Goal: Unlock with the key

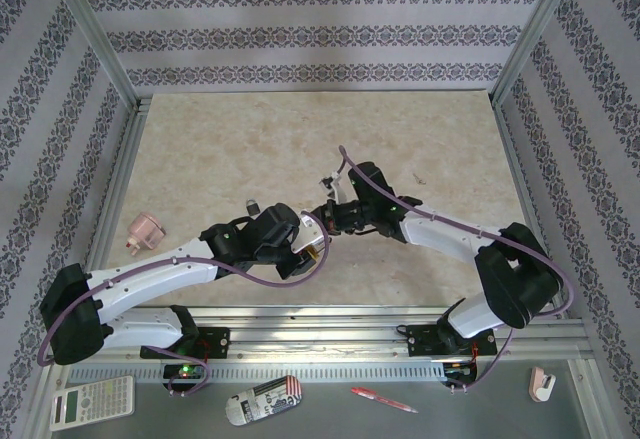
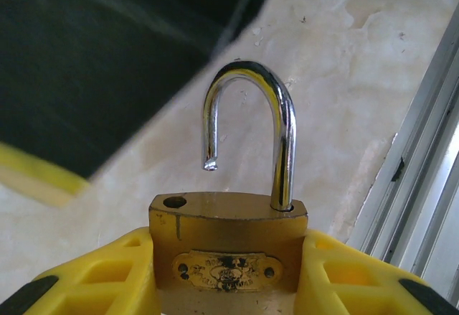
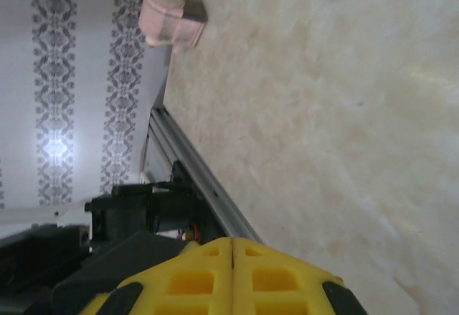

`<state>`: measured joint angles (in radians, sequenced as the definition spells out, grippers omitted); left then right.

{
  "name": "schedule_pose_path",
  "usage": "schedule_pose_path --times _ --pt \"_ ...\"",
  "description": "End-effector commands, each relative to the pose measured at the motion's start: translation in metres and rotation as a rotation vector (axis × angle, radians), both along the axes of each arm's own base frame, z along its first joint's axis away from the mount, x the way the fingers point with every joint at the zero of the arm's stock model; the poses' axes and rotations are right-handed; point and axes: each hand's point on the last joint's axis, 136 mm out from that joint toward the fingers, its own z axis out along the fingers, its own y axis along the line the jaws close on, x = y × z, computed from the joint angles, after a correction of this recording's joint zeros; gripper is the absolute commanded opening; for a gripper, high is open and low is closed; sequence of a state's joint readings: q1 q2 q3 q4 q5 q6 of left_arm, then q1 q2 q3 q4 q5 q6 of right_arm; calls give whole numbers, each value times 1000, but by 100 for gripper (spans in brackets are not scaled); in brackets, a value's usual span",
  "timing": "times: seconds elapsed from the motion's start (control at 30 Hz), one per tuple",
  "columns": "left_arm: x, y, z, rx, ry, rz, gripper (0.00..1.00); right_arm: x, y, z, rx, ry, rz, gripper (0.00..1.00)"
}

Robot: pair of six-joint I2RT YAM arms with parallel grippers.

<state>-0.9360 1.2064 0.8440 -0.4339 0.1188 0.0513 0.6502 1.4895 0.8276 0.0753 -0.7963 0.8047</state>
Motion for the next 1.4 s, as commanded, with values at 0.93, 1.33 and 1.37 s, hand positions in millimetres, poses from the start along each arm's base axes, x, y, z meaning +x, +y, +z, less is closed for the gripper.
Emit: schedule_pose_path --times 0.93,1.33,1.37 --pt "29 19 -39 116 -2 258 0 16 -134 -33 -356 30 -413 37" --pt "41 52 -87 283 351 626 0 4 -138 -12 -374 -54 -414 47" --pt "40 54 -89 306 378 656 0 4 -137 -10 -369 -59 -414 47"
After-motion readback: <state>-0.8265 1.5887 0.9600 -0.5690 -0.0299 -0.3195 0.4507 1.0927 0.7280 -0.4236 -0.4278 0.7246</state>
